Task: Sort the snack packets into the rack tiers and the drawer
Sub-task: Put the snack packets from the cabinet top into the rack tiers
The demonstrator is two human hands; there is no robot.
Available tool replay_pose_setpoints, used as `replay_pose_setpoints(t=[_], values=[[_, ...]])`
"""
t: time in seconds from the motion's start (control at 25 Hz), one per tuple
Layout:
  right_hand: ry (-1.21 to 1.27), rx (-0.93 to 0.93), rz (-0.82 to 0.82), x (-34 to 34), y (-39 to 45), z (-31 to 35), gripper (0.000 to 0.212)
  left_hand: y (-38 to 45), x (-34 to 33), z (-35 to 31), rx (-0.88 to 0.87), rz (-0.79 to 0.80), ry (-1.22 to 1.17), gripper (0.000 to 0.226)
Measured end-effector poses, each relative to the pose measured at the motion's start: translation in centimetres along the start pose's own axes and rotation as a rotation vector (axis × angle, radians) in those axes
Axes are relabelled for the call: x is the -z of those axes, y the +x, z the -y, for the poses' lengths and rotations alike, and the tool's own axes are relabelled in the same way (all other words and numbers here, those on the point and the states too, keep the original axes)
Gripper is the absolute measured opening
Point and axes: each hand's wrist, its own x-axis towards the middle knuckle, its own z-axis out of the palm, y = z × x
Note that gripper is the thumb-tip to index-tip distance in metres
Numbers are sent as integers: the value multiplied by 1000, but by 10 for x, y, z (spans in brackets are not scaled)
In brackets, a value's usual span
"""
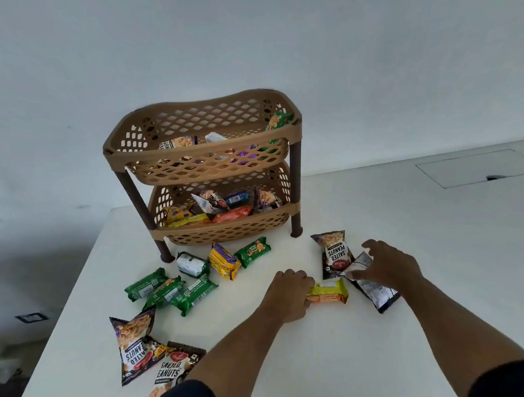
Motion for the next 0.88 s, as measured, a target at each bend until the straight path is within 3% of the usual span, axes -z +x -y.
replay_pose_setpoints(t=[0.32, 0.68, 0.88], values=[[-112, 6, 99, -17, -1, 6, 101, -27, -1, 26, 37, -50, -17, 43], [-188, 95, 341, 15, 10, 34, 104, -60, 23, 75, 78, -139, -7, 39], [-202, 203, 475, 64, 29, 84, 81, -67, 56, 104, 83, -232, 70, 41]])
